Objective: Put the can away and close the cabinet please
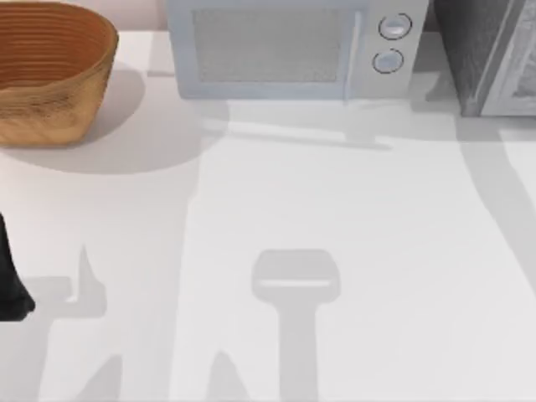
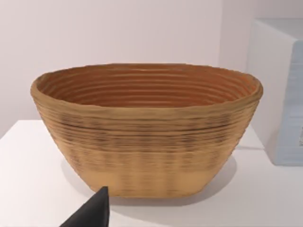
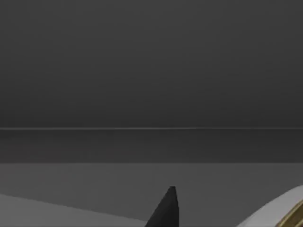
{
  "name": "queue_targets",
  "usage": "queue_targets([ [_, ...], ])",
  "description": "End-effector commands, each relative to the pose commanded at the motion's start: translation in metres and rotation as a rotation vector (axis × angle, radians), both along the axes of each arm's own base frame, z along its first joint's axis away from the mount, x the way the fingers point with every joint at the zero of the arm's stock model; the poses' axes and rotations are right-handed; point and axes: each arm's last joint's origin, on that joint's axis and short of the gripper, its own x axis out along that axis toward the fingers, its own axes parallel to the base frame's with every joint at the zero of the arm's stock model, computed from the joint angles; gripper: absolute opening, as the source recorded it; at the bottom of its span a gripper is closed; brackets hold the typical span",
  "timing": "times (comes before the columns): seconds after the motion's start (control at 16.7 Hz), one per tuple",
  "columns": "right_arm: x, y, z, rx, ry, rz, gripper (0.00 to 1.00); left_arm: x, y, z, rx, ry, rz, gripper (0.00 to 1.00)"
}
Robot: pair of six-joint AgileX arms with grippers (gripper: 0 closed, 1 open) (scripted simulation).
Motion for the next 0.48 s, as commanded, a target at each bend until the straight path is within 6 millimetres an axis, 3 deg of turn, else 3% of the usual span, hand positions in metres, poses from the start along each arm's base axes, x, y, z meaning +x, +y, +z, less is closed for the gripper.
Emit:
queue_targets([
  [0.48, 0.0046, 0.0008, 0.0017, 0.002, 0.002, -0.002, 0.00, 0.0000, 0.0000, 0.0000, 0.000, 0.000, 0.000, 1.00],
])
